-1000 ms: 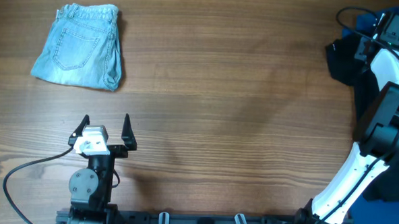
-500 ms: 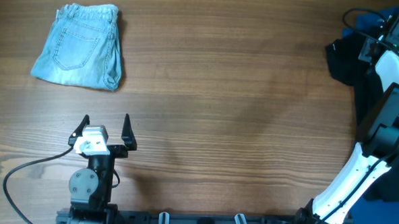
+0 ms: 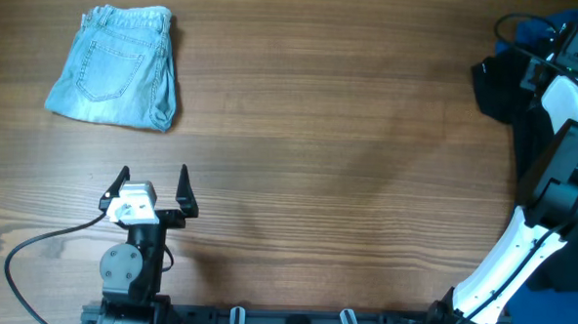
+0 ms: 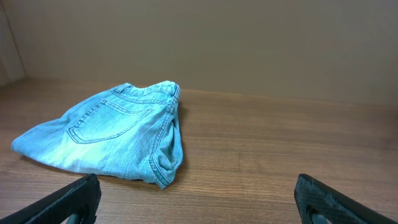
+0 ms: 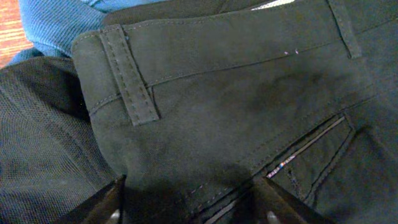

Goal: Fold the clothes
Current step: 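Reach the right gripper into the dark clothes pile and grasp black shorts waistband, then pull the black shorts out of the pile and drag them leftward onto table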

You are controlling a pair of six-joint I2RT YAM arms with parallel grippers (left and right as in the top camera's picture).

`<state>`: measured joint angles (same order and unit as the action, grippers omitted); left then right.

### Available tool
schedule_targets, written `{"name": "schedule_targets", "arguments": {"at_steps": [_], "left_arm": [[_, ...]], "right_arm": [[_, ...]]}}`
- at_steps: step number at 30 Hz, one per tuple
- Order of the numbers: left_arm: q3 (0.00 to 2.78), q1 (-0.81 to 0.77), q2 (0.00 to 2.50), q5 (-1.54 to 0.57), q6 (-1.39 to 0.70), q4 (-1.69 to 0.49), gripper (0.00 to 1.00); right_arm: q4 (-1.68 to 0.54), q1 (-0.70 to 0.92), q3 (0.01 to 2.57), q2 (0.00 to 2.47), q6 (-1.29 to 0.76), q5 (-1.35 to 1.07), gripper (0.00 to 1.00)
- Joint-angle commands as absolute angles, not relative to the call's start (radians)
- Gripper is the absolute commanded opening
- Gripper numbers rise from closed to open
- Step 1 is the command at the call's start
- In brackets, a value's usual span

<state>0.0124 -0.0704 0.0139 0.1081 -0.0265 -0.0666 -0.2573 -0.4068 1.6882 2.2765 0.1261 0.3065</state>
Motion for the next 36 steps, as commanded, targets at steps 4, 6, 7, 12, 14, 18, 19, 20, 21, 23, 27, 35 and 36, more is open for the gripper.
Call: {"name": "schedule_targets", "arguments": {"at_steps": [4,6,7,12,14,18,19,20,21,23,27,35,36], "left_arm": [[0.007,-0.076,0.007,0.121,-0.007,-0.062,1.0],[0.007,-0.076,0.007,0.121,-0.007,-0.062,1.0],[0.007,-0.076,0.007,0.121,-0.007,-0.062,1.0],[0.007,-0.076,0.007,0.121,-0.007,-0.062,1.0],[0.007,-0.076,0.007,0.121,-0.007,-0.062,1.0],[0.007,-0.076,0.007,0.121,-0.007,-0.062,1.0],[0.007,-0.076,0.007,0.121,-0.007,-0.062,1.0],[0.007,-0.076,0.007,0.121,-0.007,-0.062,1.0],[0.007,-0.076,0.007,0.121,-0.007,-0.062,1.0],[0.007,-0.076,0.007,0.121,-0.007,-0.062,1.0],[0.007,-0.076,0.007,0.121,-0.007,-0.062,1.0],[0.007,-0.076,0.007,0.121,-0.007,-0.062,1.0],[0.007,-0.076,0.007,0.122,-0.007,-0.062,1.0]], "right_arm": [[-0.244,-0.419,1.681,2.283,0.07,0.291,0.04],[-0.247,-0.432,1.688,2.234,0.049,0.288,0.04],[-0.247,-0.445,1.688,2.195,0.049,0.287,0.04],[-0.282,-0.515,1.687,2.151,0.053,0.287,0.04],[-0.29,-0.538,1.687,2.152,0.054,0.233,0.04],[-0.303,-0.569,1.687,2.152,0.054,0.148,0.05],[-0.303,-0.572,1.687,2.152,0.056,0.148,0.05],[-0.303,-0.576,1.687,2.152,0.057,0.147,0.06],[-0.305,-0.578,1.687,2.152,0.07,0.12,0.12],[-0.308,-0.577,1.687,2.152,0.08,0.054,0.4],[-0.298,-0.577,1.686,2.16,0.078,-0.05,0.96],[-0.223,-0.54,1.687,2.223,0.138,-0.113,0.97],[-0.221,-0.522,1.687,2.223,0.163,-0.112,0.96]]}}
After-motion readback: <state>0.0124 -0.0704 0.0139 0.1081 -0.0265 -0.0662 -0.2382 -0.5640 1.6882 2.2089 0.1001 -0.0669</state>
